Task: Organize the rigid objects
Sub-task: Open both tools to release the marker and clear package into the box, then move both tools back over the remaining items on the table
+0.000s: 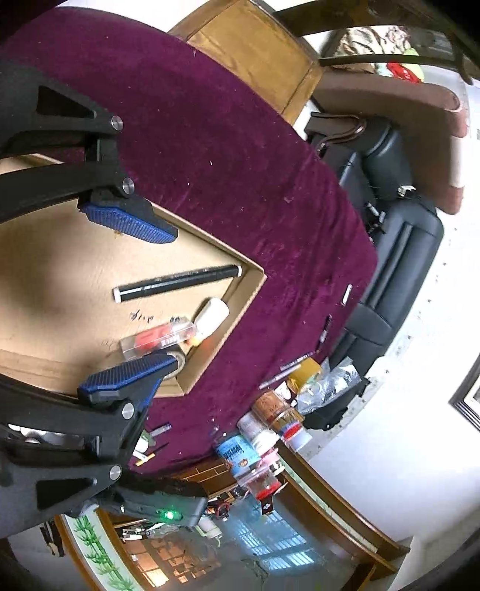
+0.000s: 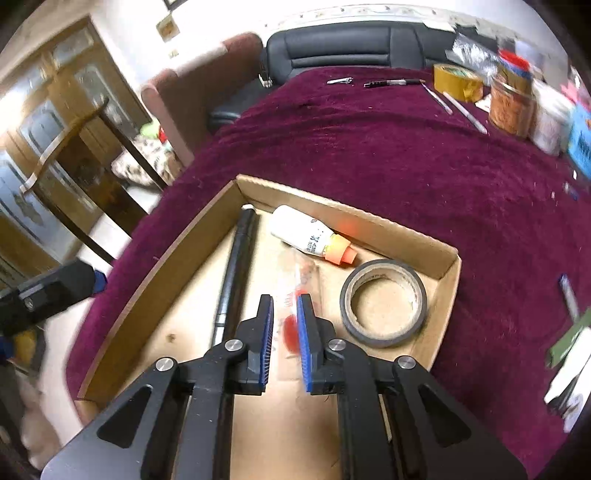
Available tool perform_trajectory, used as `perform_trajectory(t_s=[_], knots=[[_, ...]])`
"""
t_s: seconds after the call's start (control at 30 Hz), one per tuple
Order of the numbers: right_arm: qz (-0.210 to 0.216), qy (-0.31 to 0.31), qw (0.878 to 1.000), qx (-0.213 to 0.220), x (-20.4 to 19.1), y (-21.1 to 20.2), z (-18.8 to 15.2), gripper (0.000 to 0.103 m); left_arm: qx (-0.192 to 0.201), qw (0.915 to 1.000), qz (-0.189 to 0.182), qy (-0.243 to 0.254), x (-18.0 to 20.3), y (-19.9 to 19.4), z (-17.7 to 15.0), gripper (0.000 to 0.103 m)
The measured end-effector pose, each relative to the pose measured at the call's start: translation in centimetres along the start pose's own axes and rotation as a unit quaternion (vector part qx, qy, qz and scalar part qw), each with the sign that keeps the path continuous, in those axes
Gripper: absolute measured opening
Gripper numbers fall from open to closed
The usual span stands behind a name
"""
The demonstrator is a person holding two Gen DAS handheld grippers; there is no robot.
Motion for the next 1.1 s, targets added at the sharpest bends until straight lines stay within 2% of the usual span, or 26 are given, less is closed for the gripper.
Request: perform_trajectory(t_s=[0.1,0.23,0.3,0.37,0.4,0.5,0.63,0.7,0.83,0.93,1.1], knots=[[0.001,-0.003,0.999,0.034,0.8,-3.5,0.3,0.011,0.013,0.9997,-0.011,0.016,1.8,-1.1,-0.3,0.057],[-0.024,-0.009,0.996,0.085,3.5,-9.3,-0.1,0.014,0.013,0.9979,-0.038,0.052,5.4,-2.1,-1.6,0.061],[-0.054,-0.006,0.992,0.113,6.0,-12.4,-0.7,0.021,0.007,0.9963,-0.052,0.068,7.1,-2.3,-2.5,0.064],[-0.097,0.002,0.986,0.139,9.0,-15.3,-1.3,0.035,-0.002,0.9943,-0.065,0.084,8.9,-2.0,-3.6,0.064],[-0.121,0.01,0.982,0.148,11.0,-16.8,-1.8,0.037,-0.005,0.9935,-0.069,0.091,9.5,-1.9,-4.0,0.064],[-0.164,0.042,0.973,0.157,15.4,-19.6,-3.3,0.038,-0.017,0.9923,-0.071,0.1,10.9,-1.2,-5.2,0.064],[-0.183,0.081,0.965,0.168,19.4,-22.1,-5.0,0.038,-0.047,0.9933,-0.07,0.078,11.5,-0.1,-6.1,0.064],[-0.182,0.102,0.963,0.173,21.1,-22.6,-5.4,0.038,-0.05,0.9931,-0.067,0.083,12.2,-0.3,-6.6,0.064],[-0.144,0.169,0.958,0.181,24.5,-22.3,-5.5,0.038,-0.057,0.9906,-0.071,0.102,14.2,-0.5,-8.0,0.064],[-0.126,0.193,0.957,0.178,25.6,-21.3,-6.0,0.038,-0.056,0.9899,-0.066,0.113,14.9,-0.3,-8.4,0.064],[-0.106,0.194,0.958,0.184,26.1,-19.6,-7.4,0.038,-0.017,0.997,-0.027,0.071,11.9,1.9,-4.3,0.064]])
Point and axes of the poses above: each gripper's, at about its wrist camera, not at the fingertips, and y roughly the way its jaws point, x to its right, z to its top, the point moved 3 cm from there along y, roughly the way its jaws point, and after that the axes turned 11 degrees about x, right-handed, at the moved point
